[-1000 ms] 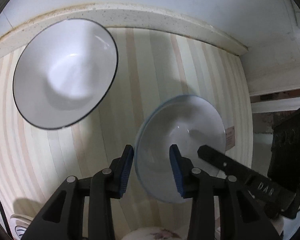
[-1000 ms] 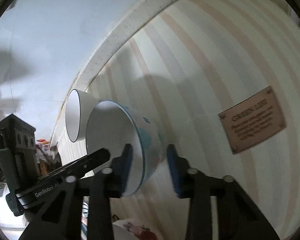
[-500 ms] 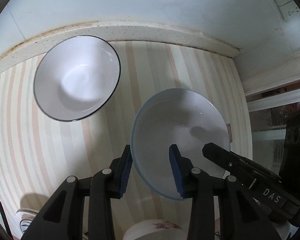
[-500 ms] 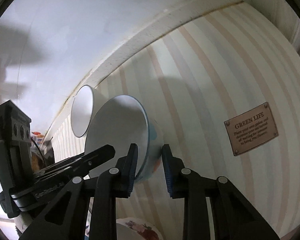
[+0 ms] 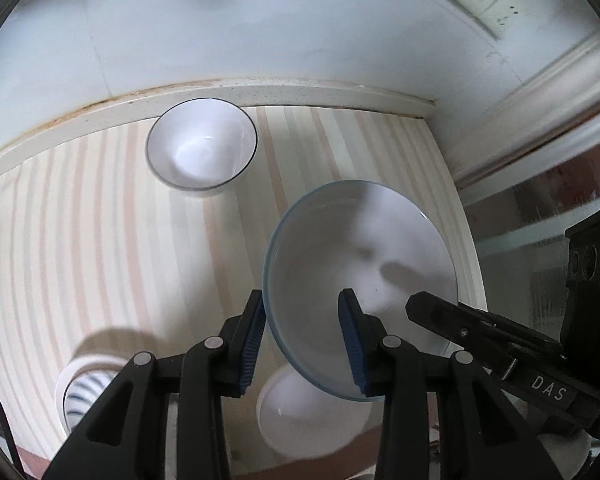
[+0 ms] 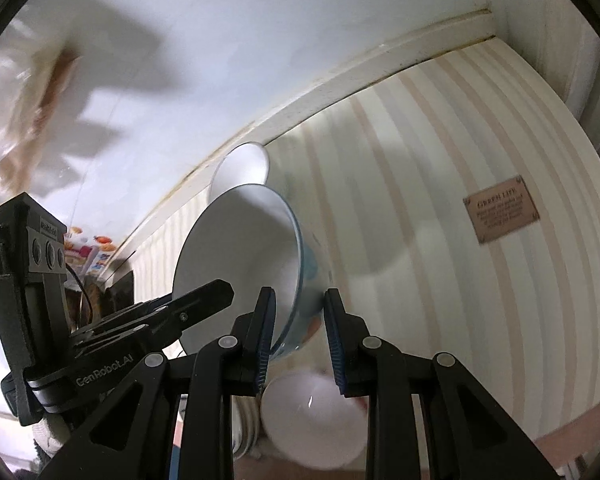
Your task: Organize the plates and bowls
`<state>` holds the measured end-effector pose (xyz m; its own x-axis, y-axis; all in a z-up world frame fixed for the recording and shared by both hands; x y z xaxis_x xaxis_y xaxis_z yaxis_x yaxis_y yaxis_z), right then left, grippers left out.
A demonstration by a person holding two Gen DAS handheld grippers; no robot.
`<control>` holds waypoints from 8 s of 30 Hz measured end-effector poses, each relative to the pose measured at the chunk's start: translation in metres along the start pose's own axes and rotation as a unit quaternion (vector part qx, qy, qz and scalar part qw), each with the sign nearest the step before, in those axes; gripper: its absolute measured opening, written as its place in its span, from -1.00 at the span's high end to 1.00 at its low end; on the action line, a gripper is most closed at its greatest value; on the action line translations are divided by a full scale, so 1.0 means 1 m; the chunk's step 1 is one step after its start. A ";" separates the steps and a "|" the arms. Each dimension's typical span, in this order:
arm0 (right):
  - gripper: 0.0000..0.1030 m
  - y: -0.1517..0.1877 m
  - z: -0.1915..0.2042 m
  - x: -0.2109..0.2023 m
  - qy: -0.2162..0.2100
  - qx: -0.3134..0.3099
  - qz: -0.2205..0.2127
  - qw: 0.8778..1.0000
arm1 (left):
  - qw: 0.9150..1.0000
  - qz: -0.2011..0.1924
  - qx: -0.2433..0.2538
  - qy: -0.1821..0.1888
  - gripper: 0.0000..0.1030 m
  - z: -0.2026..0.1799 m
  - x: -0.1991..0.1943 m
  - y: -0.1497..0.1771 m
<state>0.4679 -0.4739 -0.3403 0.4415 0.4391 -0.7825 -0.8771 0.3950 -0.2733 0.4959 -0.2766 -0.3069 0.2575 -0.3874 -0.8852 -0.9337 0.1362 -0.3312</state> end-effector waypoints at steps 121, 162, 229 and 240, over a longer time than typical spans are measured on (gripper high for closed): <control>0.52 -0.081 0.056 0.158 0.008 -0.087 0.054 0.995 | 0.997 -0.027 -0.053 -0.039 0.35 0.089 0.030 -0.085; 0.52 0.128 -0.020 0.026 0.037 -0.025 0.051 0.998 | 0.997 0.052 0.043 -0.031 0.35 -0.005 0.017 0.104; -0.97 0.186 0.085 -0.203 0.163 -0.120 -0.165 0.965 | 0.984 -0.142 0.108 -0.014 -0.87 -0.038 -0.195 0.129; -0.97 0.170 0.049 -0.145 0.082 -0.090 -0.099 0.988 | 0.993 -0.081 0.081 -0.035 -0.87 -0.006 -0.110 0.107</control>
<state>0.2640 -0.4303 -0.2461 0.5836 0.2257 -0.7800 -0.8029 0.3038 -0.5129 0.3659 -0.2249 -0.2429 0.4233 -0.3517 -0.8350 -0.8281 0.2236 -0.5140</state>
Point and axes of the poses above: each gripper's, at about its wrist camera, not at the fingertips, and x roughly the way its jaws point, z to its left, y to its underside, the point moved 6 cm from there along x, roughly the way its jaws point, and after that the axes turned 6 degrees about -z, right-handed, at the moved point
